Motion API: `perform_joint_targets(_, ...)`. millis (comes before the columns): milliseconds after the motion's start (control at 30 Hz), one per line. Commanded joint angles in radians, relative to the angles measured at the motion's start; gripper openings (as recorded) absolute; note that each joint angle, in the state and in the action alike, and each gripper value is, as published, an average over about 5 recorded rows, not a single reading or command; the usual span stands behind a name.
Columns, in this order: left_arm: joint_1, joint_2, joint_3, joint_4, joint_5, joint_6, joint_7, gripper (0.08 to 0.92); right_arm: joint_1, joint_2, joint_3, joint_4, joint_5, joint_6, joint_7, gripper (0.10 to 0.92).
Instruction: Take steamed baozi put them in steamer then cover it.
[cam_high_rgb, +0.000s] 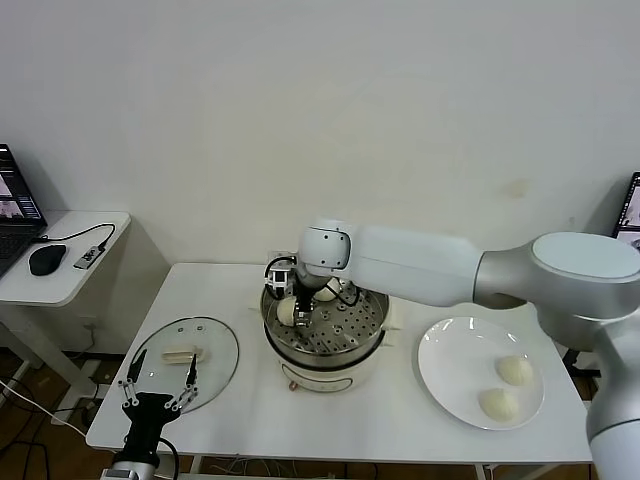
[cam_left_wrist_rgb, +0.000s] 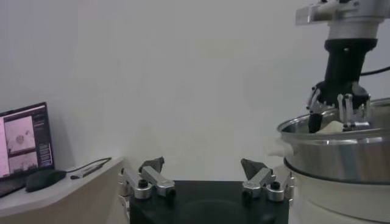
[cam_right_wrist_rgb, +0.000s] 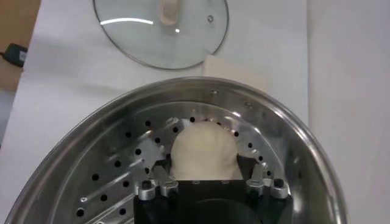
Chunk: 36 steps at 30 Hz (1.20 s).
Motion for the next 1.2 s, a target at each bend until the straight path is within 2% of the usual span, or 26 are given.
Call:
perform_joint_targets(33,-0.004,0.003,0.002,0.001,0.003,0.002,0.002,0.823,0.099,-0.087,0.007,0.073,-0.027,0.014,-0.086,0.816)
perform_joint_targets(300,-0.013,0.017,0.005,0.005,0.003,0.005,0.003,0.823,0.27,-0.396,-0.055,0.301,-0.134,0.131,-0.313,0.823)
perform_joint_targets(500,-0.019,0.025,0.01,0.012,0.009,0.006,0.006,0.823,0.326,-0.673,-0.095,0.467,-0.249,0.212,-0.39,0.823)
perform_joint_targets(700,-0.023,0.028,0.023,0.019,0.02,0.005,0.006,0.823,0.291,-0.921,-0.127,0.559,-0.412,0.327,-0.437,0.823)
perform_joint_targets(933,-0.022,0.024,0.037,0.021,0.035,0.004,0.006,0.823,0.186,-1.079,-0.155,0.59,-0.562,0.388,-0.423,0.823)
perform_joint_targets(1200,-0.011,0.017,0.037,0.015,0.041,0.002,0.005,0.823,-0.057,-1.159,-0.044,0.577,-0.635,0.418,-0.392,0.823)
